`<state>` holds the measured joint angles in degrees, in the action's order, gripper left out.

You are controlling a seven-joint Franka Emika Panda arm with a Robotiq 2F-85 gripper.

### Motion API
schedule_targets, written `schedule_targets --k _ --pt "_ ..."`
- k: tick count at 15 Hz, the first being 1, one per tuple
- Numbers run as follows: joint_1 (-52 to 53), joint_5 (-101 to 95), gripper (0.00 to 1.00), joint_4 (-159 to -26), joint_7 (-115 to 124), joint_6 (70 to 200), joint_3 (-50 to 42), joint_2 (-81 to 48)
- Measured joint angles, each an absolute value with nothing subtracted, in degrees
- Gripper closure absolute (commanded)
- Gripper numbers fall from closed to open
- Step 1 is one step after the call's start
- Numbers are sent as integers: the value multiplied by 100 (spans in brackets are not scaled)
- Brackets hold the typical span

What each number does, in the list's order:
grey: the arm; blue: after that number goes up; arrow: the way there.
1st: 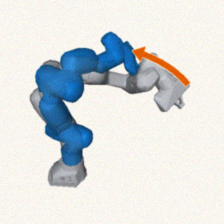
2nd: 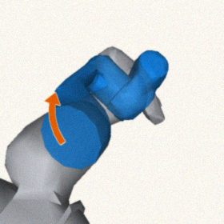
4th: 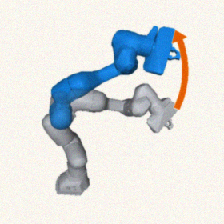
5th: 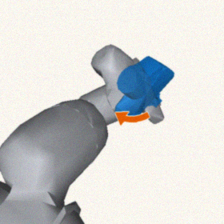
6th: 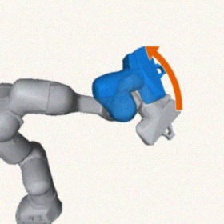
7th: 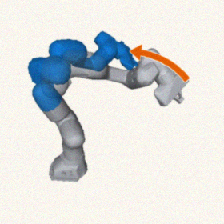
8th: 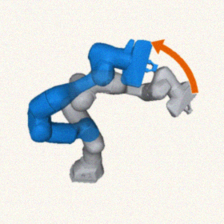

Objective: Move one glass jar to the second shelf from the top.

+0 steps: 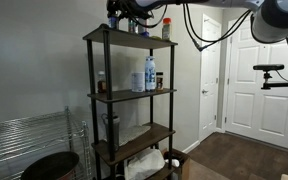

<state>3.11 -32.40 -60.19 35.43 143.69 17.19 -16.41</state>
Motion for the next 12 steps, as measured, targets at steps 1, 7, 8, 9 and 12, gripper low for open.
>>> schedule_targets --k 1,7,8,9,12 --pt "328 -3240 70 -6017 3543 14369 1702 -1642" --pt "417 -3240 70 -5997 3543 14383 1688 -1611" --pt "444 -3240 70 -5995 3543 14398 1690 -1572" --pt "473 -3240 70 -5994 3543 14417 1692 -1513" --pt "535 -3240 70 -6001 3543 14440 1708 -1298"
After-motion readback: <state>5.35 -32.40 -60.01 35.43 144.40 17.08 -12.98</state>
